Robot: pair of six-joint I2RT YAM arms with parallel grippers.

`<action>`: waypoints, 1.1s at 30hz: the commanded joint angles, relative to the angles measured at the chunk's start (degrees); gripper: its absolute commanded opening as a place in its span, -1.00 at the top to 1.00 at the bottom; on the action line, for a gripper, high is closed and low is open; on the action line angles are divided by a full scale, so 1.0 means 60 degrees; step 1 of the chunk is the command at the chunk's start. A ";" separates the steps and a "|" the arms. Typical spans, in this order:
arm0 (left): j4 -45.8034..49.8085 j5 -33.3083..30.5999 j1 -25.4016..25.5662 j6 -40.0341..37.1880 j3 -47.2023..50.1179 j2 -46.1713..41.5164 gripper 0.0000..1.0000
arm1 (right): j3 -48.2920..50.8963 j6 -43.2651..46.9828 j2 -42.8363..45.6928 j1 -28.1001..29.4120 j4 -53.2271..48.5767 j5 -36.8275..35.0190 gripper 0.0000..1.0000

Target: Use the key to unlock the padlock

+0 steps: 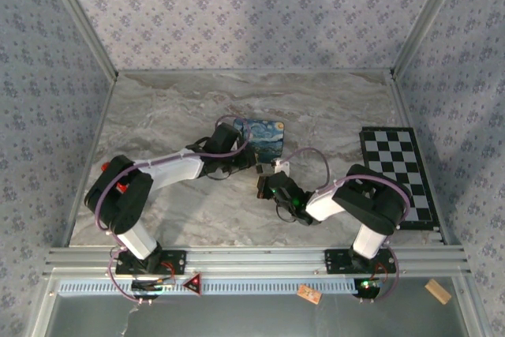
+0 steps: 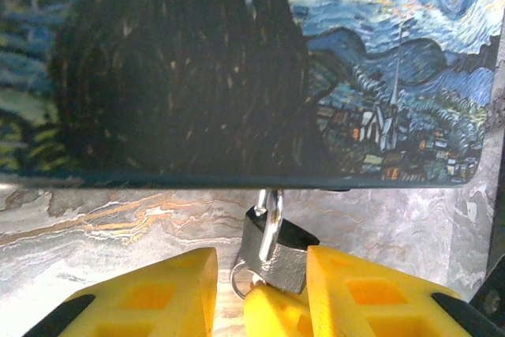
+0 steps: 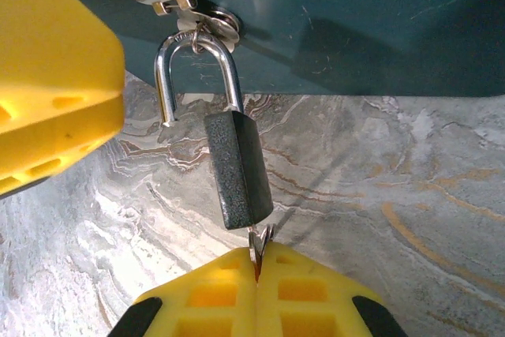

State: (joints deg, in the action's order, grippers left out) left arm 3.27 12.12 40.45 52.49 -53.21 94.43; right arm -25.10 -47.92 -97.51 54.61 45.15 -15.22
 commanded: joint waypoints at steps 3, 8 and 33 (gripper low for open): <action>0.0058 -0.0117 -0.0105 -0.0188 -0.0300 0.0370 0.34 | 0.0095 -0.0737 0.0096 -0.0201 -0.0135 0.0550 0.99; -0.0097 -0.0094 -0.0190 -0.0217 -0.0316 0.0648 0.47 | 0.0135 -0.0756 0.0226 -0.0168 -0.0387 0.0418 0.96; -0.0330 0.0176 -0.0282 -0.0319 -0.0258 0.0606 0.51 | -0.0077 0.0250 0.2365 -0.0307 -0.3319 0.0576 -0.08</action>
State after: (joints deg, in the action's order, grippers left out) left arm 1.50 12.40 38.98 51.83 -53.76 98.80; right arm -25.02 -48.47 -86.78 53.28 31.14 -11.07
